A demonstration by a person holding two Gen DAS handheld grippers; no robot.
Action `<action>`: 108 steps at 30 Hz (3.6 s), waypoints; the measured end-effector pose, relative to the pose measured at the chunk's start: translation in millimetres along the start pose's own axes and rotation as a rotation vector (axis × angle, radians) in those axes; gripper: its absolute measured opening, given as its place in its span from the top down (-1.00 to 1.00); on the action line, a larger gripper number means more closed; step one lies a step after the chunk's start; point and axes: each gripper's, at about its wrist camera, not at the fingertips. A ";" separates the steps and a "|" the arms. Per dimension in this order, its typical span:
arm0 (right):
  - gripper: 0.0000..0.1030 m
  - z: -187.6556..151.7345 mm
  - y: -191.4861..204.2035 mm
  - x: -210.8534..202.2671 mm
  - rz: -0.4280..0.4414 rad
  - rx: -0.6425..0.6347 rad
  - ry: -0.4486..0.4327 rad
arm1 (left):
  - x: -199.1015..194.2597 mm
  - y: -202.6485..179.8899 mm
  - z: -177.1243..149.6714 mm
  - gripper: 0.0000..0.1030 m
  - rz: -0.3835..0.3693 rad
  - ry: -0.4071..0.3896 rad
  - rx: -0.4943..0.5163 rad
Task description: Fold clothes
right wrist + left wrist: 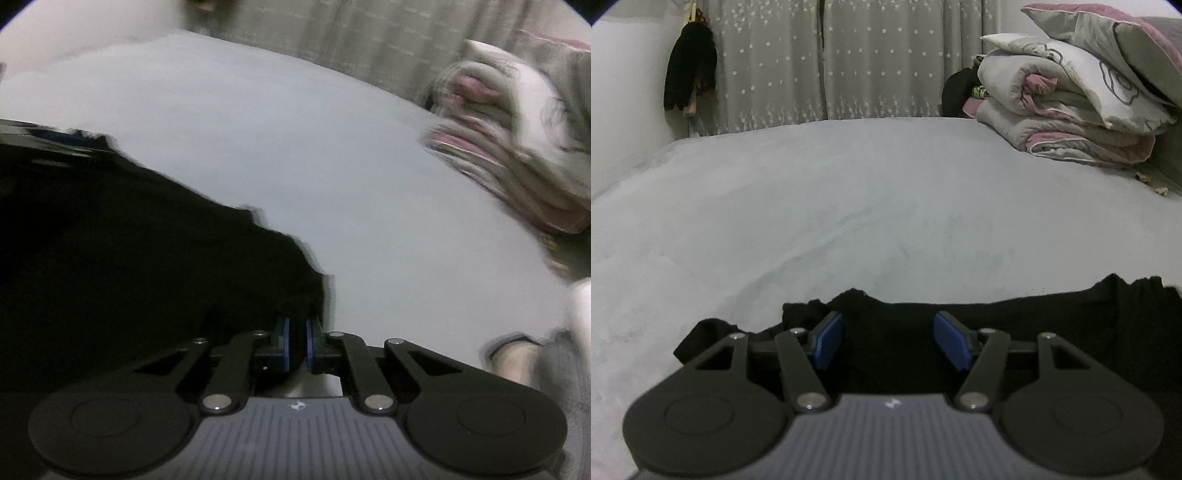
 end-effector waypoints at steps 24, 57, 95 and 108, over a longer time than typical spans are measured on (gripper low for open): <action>0.49 27.6 15.3 51.0 0.146 0.119 -0.311 | 25.9 74.4 -6.4 0.23 0.037 -0.010 -0.286; 0.15 73.2 20.4 59.5 0.156 0.116 -0.236 | 32.5 68.8 -1.2 0.26 0.012 -0.027 -0.361; 0.08 81.0 22.4 77.8 0.097 0.173 -0.314 | 33.0 64.8 -0.1 0.29 0.021 -0.028 -0.372; 0.09 141.8 102.6 96.4 0.409 -0.127 -0.268 | -4.1 110.7 14.6 0.05 0.123 0.031 -0.451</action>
Point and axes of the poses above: each gripper's, at about its wrist camera, not at the fingertips, and x roughly the way its jaws point, y to its left, z to its top, and after that the axes turned 7 degrees about z, right-handed
